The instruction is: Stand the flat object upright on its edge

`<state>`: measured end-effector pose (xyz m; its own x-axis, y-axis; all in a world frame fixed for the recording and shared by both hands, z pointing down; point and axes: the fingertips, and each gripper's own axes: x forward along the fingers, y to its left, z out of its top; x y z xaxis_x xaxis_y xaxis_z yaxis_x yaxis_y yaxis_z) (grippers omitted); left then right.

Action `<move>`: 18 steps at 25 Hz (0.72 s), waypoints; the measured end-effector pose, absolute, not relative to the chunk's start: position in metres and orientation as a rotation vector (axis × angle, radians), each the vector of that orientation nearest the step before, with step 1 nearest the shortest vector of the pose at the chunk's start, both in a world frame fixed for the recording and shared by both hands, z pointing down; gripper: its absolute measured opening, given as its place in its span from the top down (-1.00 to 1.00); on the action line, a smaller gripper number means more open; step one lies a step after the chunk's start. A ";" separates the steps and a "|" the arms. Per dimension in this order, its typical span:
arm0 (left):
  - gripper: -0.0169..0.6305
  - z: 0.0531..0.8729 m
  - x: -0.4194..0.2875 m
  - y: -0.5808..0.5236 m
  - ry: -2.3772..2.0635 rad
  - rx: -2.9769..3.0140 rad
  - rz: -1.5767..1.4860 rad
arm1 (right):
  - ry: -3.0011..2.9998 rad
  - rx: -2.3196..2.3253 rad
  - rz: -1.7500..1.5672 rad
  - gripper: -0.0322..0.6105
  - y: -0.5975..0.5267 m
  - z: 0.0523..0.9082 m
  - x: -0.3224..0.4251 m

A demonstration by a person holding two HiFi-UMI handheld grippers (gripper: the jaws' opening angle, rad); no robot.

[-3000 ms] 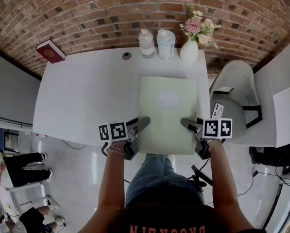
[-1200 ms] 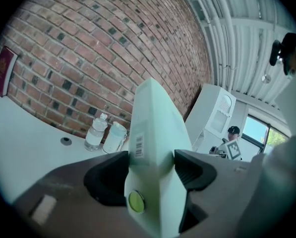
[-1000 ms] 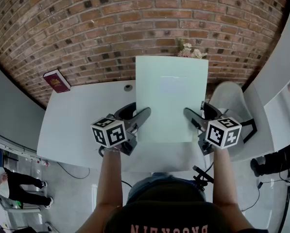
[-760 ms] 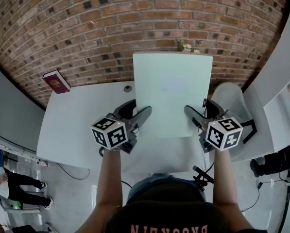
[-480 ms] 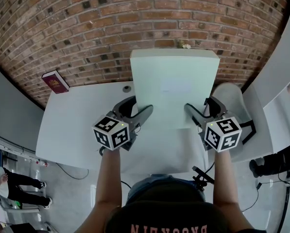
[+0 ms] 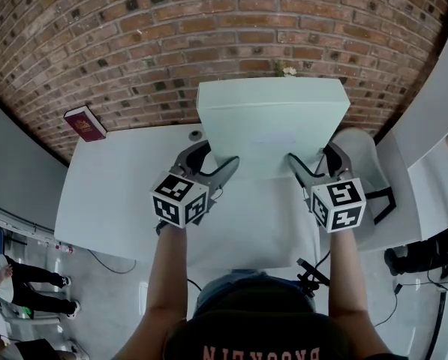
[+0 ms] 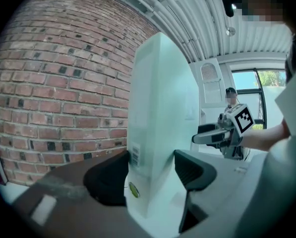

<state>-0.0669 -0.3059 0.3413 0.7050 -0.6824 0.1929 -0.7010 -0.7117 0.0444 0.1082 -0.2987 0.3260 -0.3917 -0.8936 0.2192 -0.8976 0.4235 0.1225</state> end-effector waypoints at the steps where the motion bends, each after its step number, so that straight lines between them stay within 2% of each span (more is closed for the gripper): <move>1: 0.02 0.342 -0.066 -0.308 -1.151 2.800 0.270 | -2.415 1.569 0.012 -0.19 -0.301 0.327 0.109; 18: 0.02 0.369 -0.061 -0.340 -1.145 2.741 0.354 | -2.377 1.581 0.129 -0.18 -0.330 0.359 0.113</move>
<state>-0.0615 -0.3403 0.3695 0.6807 -0.6798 0.2728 -0.7151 -0.6975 0.0464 0.1127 -0.3297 0.3591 -0.3601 -0.8892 0.2824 -0.9145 0.3963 0.0816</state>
